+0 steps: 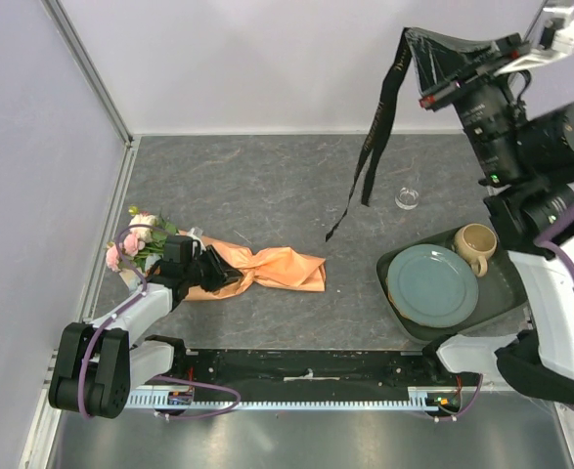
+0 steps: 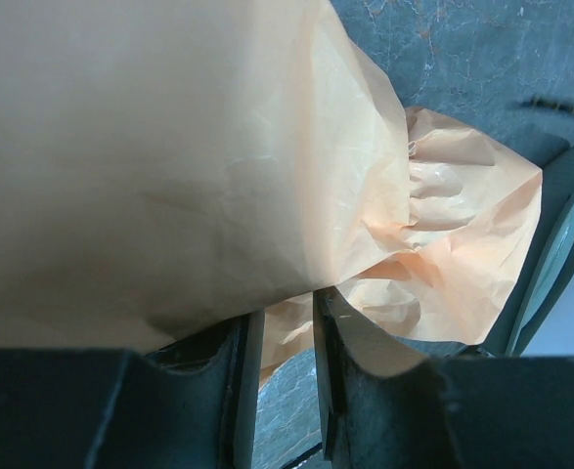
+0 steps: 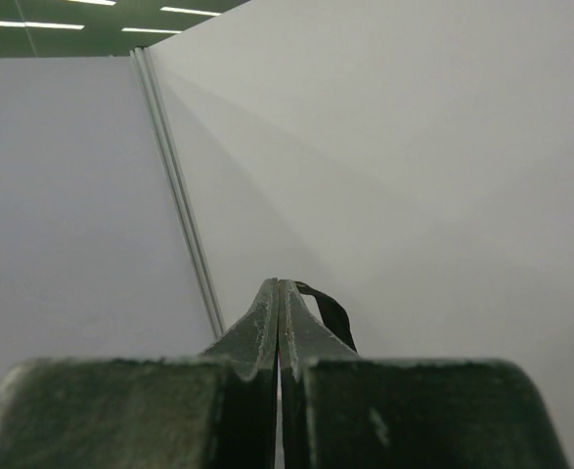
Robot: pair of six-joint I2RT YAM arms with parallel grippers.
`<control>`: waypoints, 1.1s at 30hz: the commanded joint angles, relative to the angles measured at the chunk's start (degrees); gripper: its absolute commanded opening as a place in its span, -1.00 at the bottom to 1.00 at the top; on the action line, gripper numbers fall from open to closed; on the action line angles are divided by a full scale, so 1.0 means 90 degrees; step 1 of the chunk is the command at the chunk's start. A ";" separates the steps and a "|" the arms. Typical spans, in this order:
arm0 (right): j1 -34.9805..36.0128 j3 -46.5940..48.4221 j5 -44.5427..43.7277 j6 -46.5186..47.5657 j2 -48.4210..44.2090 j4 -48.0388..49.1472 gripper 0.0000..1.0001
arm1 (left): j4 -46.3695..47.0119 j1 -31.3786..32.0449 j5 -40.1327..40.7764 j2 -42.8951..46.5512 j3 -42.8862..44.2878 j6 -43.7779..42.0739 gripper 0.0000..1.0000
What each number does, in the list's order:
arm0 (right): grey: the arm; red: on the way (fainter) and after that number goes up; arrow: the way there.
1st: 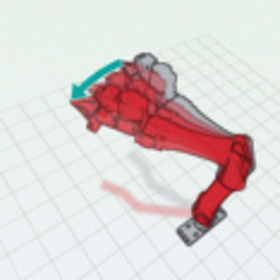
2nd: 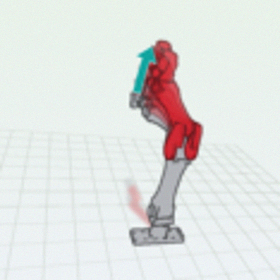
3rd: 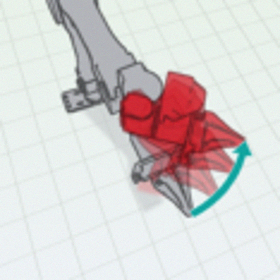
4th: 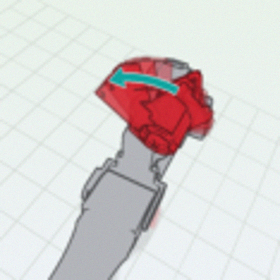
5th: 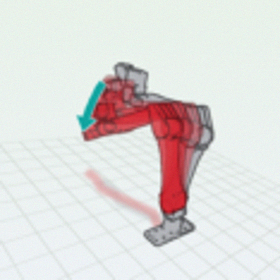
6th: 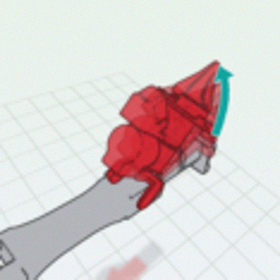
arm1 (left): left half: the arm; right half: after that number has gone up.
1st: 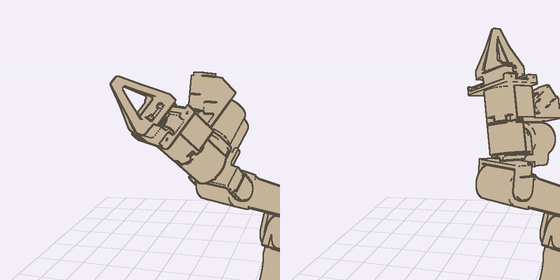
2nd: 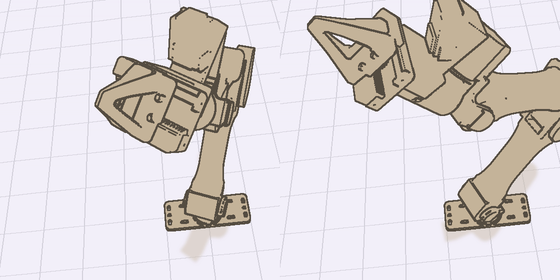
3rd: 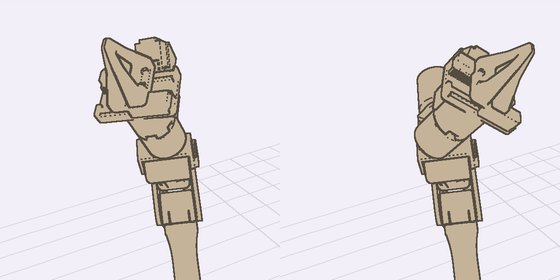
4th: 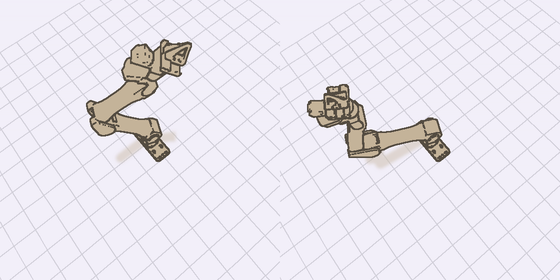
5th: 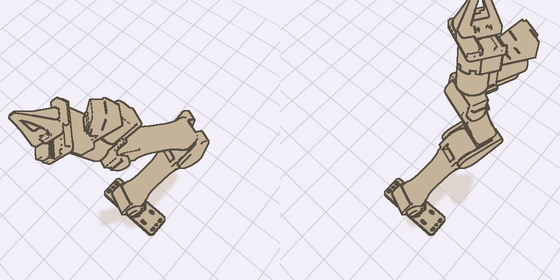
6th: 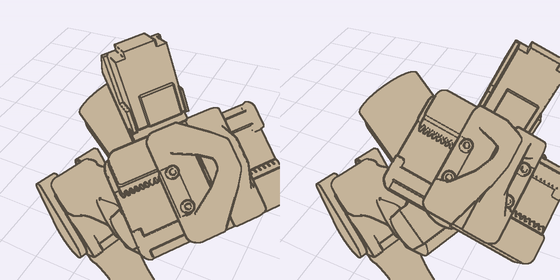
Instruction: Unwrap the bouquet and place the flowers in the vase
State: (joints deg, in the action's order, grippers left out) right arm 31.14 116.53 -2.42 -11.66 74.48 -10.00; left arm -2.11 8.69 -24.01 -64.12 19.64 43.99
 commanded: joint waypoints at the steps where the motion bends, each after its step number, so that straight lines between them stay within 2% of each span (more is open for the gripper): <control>1: 0.0017 -0.0320 0.0219 0.0026 -0.0471 -0.0422 -1.00 | 0.0010 -0.0047 0.0158 0.0064 0.0211 -0.0219 -0.34; 7: 0.0007 -0.0720 0.0922 -0.0228 -0.1037 -0.0753 -1.00 | 0.0029 -0.0047 0.0168 0.0034 0.0211 -0.0210 -0.34; 13: 0.0007 -0.1793 0.0620 -0.0257 -0.1886 -0.1134 -1.00 | 0.0029 -0.0047 0.0168 0.0103 0.0162 -0.0171 -0.34; 27: 0.0007 -0.3415 0.0307 -0.0423 -0.3596 -0.2589 -1.00 | -0.0302 -0.0047 0.0002 0.0376 0.0347 -0.0239 -0.33; 31: 0.0017 -0.3690 -0.0024 -0.0588 -0.3890 -0.2679 -1.00 | -0.0556 -0.0047 -0.0125 0.0551 0.0464 -0.0327 -0.26; 33: 0.0017 -0.3729 0.0111 -0.0755 -0.3726 -0.2581 -1.00 | -0.0742 -0.0047 -0.0242 0.0639 0.0532 -0.0385 -0.24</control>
State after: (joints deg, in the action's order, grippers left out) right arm 31.16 84.23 -0.10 -15.38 39.88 -33.04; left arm -6.07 8.69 -24.18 -60.58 21.32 43.48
